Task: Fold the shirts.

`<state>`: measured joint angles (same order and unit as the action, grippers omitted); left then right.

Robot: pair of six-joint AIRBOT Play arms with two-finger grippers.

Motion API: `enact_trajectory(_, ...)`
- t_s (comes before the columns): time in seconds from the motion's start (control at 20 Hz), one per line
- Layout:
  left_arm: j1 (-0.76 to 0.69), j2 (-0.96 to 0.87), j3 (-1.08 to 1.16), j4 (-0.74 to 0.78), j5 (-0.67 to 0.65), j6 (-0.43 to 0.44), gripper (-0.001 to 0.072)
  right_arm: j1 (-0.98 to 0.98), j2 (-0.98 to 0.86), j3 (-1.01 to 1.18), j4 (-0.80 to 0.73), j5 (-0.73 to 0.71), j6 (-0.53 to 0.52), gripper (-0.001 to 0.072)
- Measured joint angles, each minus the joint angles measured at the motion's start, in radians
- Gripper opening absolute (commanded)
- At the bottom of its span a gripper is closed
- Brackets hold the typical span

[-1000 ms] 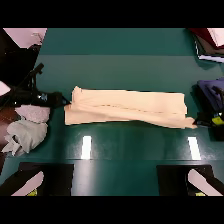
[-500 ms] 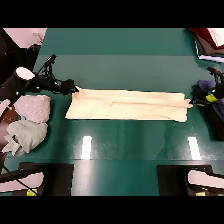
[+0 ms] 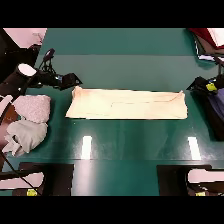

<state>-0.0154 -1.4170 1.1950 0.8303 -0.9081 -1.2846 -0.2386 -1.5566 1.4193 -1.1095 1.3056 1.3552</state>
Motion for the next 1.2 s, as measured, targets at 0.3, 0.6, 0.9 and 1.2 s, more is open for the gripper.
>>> enact_trajectory(0.3, -0.002, -0.001, 0.052, -0.013, -0.159, -0.004, 0.0041, -0.136, -0.019, -0.099, 0.056, 0.109, -0.081, 0.0632)
enact_trajectory(0.6, -0.002, -0.002, 0.059, -0.032, -0.203, 0.0, 0.0039, -0.191, -0.091, -0.221, 0.193, 0.121, -0.217, 0.0584)
enact_trajectory(0.9, -0.024, -0.003, 0.06, -0.035, -0.211, 0.0, 0.0031, -0.124, -0.138, -0.243, 0.247, 0.084, -0.274, 0.0139)
enact_trajectory(1.2, -0.179, -0.048, 0.084, -0.025, -0.149, -0.033, 0.0031, -0.058, -0.134, -0.167, 0.241, 0.129, -0.314, 0.0012)
